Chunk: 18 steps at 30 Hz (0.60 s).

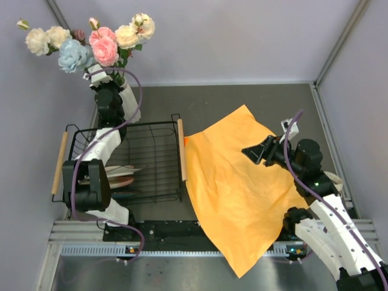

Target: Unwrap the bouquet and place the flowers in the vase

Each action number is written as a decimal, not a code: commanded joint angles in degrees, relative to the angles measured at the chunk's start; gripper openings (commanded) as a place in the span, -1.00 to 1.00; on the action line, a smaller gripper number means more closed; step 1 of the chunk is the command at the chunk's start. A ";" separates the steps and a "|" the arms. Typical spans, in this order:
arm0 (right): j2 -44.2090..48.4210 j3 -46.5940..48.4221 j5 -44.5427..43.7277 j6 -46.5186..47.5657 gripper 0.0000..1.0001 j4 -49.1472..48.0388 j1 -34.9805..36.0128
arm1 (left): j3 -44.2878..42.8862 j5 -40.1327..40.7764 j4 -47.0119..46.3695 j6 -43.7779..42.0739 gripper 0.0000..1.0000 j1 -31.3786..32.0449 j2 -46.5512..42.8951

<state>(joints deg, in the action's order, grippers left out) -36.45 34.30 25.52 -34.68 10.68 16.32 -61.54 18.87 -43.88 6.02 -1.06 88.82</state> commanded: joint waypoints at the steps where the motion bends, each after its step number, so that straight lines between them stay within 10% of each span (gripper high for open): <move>1: 0.41 2.70 -0.03 0.22 0.31 -0.31 -0.23 | 0.63 0.29 1.51 3.29 -1.00 -0.17 2.24; 9: 0.94 2.35 0.15 0.05 0.32 0.13 -0.23 | 2.92 0.99 5.55 2.86 -0.69 -0.17 -1.53; 14: 0.85 1.91 0.15 -0.48 0.31 0.05 -0.32 | 3.18 -1.20 11.00 2.85 0.64 0.00 -7.06; 18: 0.67 1.56 0.23 -0.83 0.31 -0.13 -0.23 | 4.93 -3.05 14.33 3.21 0.98 -0.08 -10.67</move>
<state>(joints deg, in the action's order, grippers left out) -36.38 34.30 25.54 -34.98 11.81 16.32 -57.98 18.41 -34.76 8.75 -1.08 83.15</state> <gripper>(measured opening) 0.657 0.973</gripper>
